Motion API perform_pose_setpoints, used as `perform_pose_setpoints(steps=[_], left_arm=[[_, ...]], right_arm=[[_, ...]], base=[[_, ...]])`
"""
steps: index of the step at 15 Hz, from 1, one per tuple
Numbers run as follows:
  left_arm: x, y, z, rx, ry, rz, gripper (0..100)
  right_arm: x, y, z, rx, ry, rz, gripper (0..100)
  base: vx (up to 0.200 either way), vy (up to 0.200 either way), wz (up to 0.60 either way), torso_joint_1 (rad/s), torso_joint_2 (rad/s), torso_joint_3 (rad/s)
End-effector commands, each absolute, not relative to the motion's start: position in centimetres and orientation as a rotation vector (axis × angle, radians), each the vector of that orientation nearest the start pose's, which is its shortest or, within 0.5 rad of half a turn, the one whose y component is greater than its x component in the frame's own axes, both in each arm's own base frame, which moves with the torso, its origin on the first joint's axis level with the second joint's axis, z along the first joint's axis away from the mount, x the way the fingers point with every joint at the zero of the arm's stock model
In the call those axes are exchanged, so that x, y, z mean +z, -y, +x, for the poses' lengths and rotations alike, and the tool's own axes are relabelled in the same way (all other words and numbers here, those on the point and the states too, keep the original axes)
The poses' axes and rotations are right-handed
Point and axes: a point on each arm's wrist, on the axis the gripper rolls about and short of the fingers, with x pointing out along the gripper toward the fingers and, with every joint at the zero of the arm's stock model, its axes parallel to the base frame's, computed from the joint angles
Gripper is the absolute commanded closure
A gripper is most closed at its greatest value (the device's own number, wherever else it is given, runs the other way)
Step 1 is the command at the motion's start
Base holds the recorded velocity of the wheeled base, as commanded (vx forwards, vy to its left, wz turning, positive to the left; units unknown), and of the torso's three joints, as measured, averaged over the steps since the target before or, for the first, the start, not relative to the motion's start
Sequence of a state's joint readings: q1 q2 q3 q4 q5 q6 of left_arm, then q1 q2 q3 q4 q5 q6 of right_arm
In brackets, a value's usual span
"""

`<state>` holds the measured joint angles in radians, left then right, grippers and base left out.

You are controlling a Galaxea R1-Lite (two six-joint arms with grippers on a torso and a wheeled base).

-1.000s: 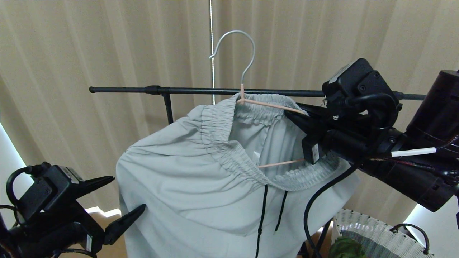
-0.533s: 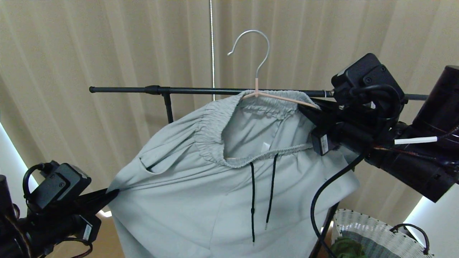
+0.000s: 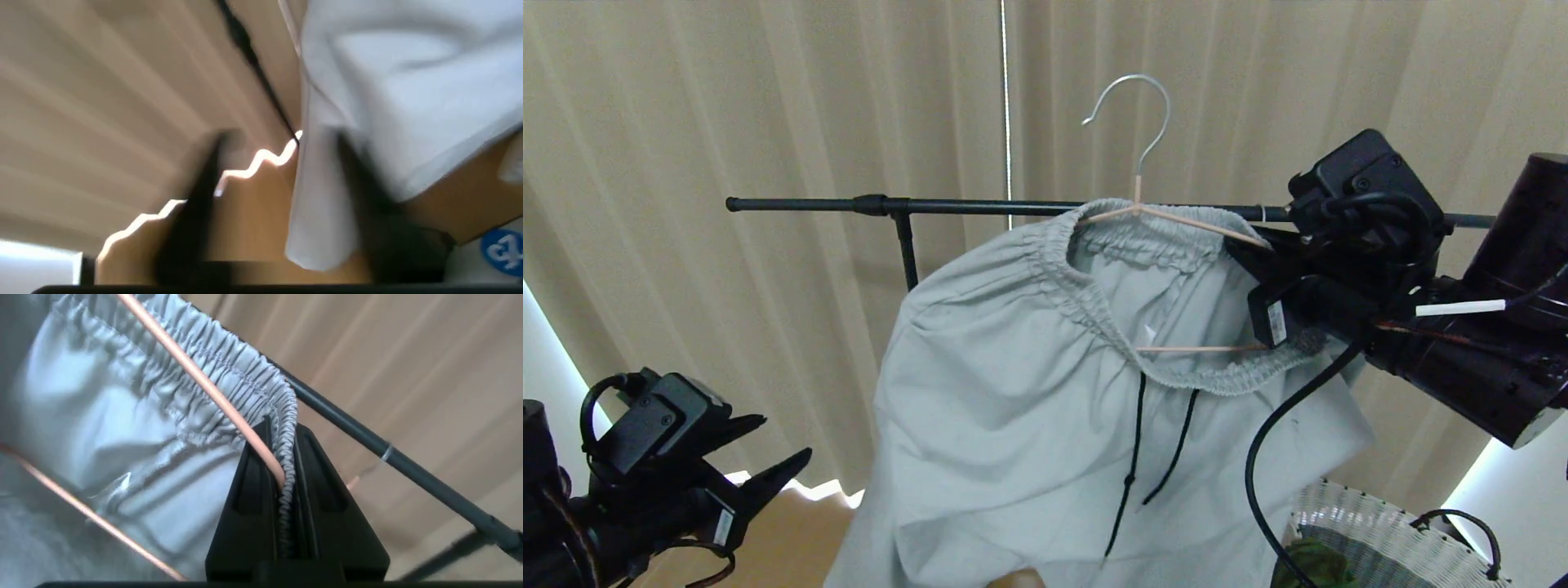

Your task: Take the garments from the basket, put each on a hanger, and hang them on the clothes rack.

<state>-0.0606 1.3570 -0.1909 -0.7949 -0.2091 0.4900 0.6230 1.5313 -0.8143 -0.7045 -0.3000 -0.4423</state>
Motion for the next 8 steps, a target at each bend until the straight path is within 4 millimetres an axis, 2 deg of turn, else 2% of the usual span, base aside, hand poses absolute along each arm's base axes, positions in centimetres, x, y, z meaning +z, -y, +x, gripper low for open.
perform_pose_setpoints(steps=[1,5,8], left_arm=[[13.8,2.0,15.8,-0.388,-0.214,0.435,0],[16.7,2.5,13.1,-0.404,-0.023,0.402,0],[17.1,2.6,12.5,-0.411,0.010,0.400,0]], right_arm=[[23.6,-15.0,22.3,0.283,-0.009,-0.478,100],[23.5,-14.9,22.5,0.199,-0.129,-0.540,100],[22.7,-14.9,22.8,0.180,-0.177,-0.562,100]], base=[[0.000,0.000,0.00,0.000,0.00,0.000],[0.000,0.000,0.00,0.000,0.00,0.000],[0.000,0.000,0.00,0.000,0.00,0.000]])
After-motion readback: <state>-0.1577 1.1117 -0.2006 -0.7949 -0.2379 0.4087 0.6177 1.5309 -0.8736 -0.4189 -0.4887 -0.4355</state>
